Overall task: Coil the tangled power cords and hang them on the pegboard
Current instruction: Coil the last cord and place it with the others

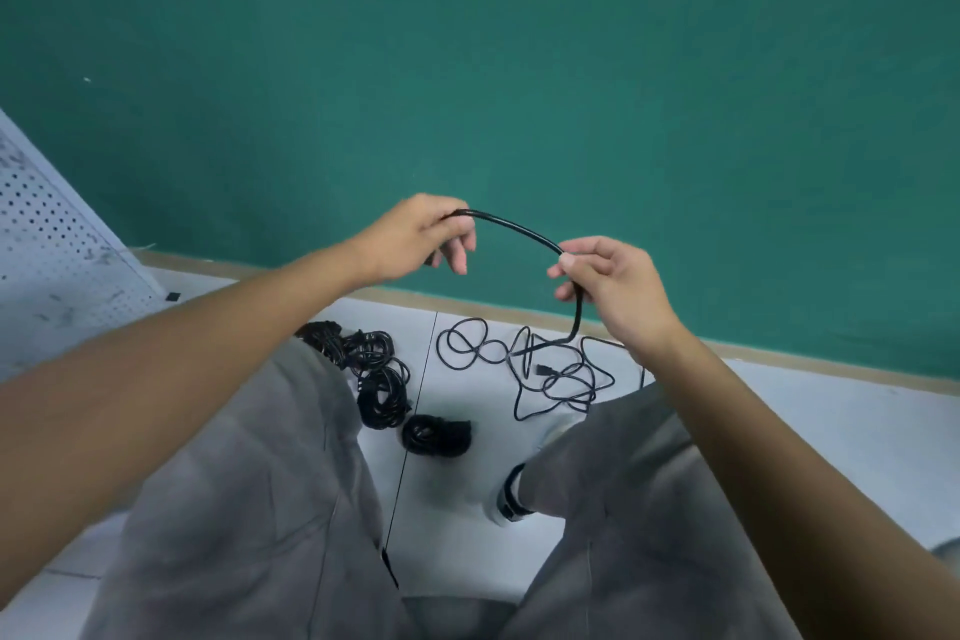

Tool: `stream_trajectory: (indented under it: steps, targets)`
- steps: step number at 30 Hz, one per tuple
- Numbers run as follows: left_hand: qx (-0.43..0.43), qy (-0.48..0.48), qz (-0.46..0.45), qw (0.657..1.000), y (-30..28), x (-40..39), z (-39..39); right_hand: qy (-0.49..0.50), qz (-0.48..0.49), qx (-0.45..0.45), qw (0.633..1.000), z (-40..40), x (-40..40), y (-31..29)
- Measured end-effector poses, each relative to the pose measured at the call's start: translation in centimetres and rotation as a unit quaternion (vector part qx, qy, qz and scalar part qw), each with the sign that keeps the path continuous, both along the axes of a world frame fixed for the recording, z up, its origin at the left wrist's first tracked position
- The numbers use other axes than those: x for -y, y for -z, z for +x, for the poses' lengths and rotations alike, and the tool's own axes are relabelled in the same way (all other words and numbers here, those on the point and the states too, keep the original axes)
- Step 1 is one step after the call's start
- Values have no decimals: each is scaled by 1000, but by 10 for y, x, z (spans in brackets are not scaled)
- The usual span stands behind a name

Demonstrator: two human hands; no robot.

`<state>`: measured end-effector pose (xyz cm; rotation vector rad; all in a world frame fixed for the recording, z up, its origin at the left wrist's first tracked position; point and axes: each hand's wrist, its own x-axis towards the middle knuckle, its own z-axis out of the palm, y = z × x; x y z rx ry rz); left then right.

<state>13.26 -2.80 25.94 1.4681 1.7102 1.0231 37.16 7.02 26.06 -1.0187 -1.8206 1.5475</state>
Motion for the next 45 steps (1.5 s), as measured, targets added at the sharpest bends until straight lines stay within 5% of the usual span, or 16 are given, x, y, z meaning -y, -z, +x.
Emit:
stream_trajectory:
  steps: [4,8,19,25,30,35,38,45]
  targets:
    - [205,-6,-22,978,-1,14,33,55,-27,-26,998,-1,11,-5]
    - [309,-25,-45,950,5,24,53,85,-61,-73,992,-6,26,-11]
    - [326,8,-88,941,11,23,88,109,-150,-129,974,-16,35,-20]
    - [169,87,-52,980,7,23,82,79,-110,-100,986,-21,23,-19]
    - [399,22,-31,916,4,23,89,49,-132,-141,980,-26,26,-18]
    - [512,-36,11,858,6,13,73,-88,-172,-69,979,-29,52,10]
    - [539,-63,-9,840,9,8,55,-133,-121,26,983,-27,69,29]
    - [487,-130,-57,862,28,2,33,-174,-48,87,980,-12,68,48]
